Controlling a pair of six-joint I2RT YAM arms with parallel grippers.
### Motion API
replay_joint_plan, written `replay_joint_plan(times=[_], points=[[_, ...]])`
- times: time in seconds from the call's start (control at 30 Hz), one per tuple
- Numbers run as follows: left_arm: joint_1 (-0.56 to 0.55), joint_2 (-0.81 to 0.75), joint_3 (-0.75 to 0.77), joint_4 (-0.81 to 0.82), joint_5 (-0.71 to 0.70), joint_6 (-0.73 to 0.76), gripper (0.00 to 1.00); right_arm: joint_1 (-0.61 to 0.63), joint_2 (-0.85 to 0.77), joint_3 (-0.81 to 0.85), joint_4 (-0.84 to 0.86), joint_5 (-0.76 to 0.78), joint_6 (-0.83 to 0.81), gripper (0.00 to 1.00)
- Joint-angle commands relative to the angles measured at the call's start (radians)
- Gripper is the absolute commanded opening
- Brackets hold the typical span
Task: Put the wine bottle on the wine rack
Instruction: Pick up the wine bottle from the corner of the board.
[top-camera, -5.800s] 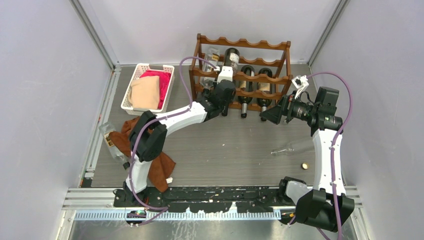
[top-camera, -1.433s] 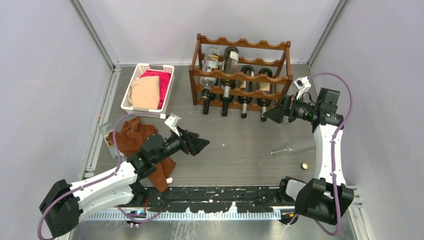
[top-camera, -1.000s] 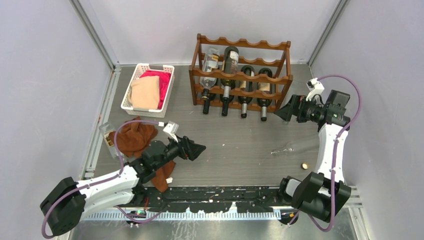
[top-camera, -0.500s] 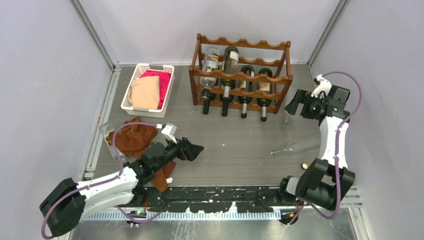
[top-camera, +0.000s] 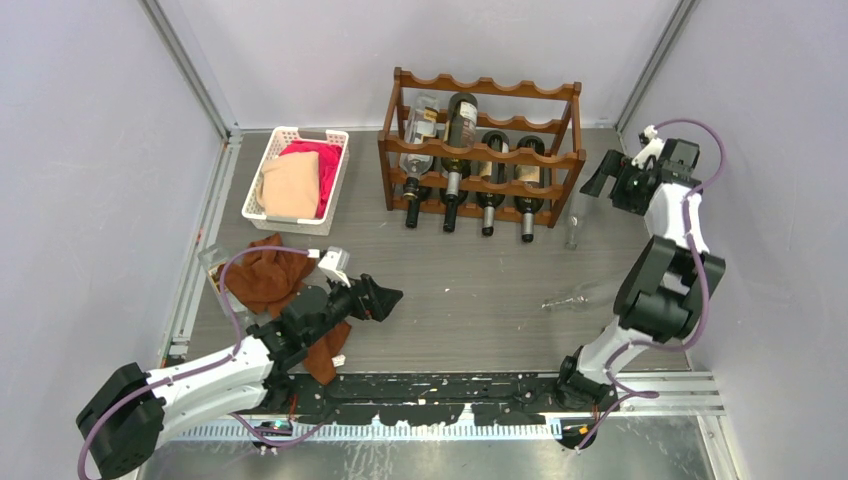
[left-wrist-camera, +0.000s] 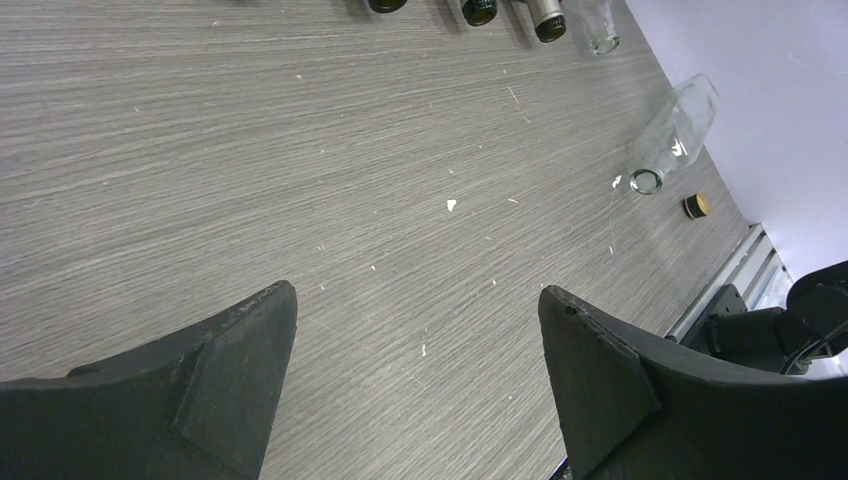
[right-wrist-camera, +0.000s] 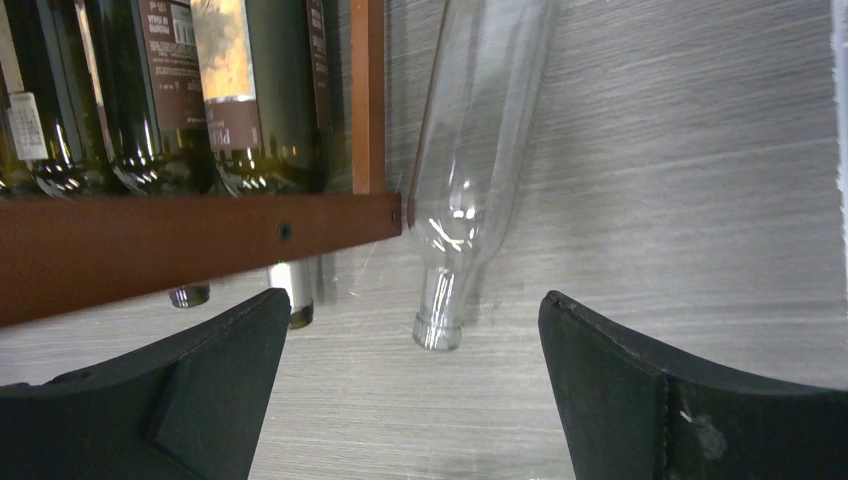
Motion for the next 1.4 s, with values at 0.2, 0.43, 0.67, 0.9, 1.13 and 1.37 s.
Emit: replay_joint_plan(times=[0.2, 0.43, 0.67, 0.9, 1.13, 1.37], points=[[-0.001, -0.021, 0.007, -0.001, -0.038, 0.013, 0.93, 0.077, 0.217, 0.234, 0.018, 0.273, 0.073, 1.00], [-0.001, -0.021, 0.011, -0.014, -0.043, 0.013, 0.93, 0.148, 0.346, 0.341, 0.002, 0.507, 0.160, 1.00], [-0.001, -0.026, 0.017, -0.030, -0.044, 0.010, 0.93, 0.173, 0.415, 0.380, 0.008, 0.434, 0.175, 0.99], [-0.001, -0.016, 0.030, -0.036, -0.042, 0.008, 0.93, 0.183, 0.513, 0.462, -0.041, 0.478, 0.156, 0.86], [-0.001, 0.000, 0.044, -0.038, -0.033, 0.007, 0.93, 0.183, 0.535, 0.460, -0.036, 0.548, 0.111, 0.67], [-0.001, 0.005, 0.052, -0.037, -0.010, -0.006, 0.93, 0.181, 0.535, 0.463, -0.049, 0.547, 0.087, 0.45]])
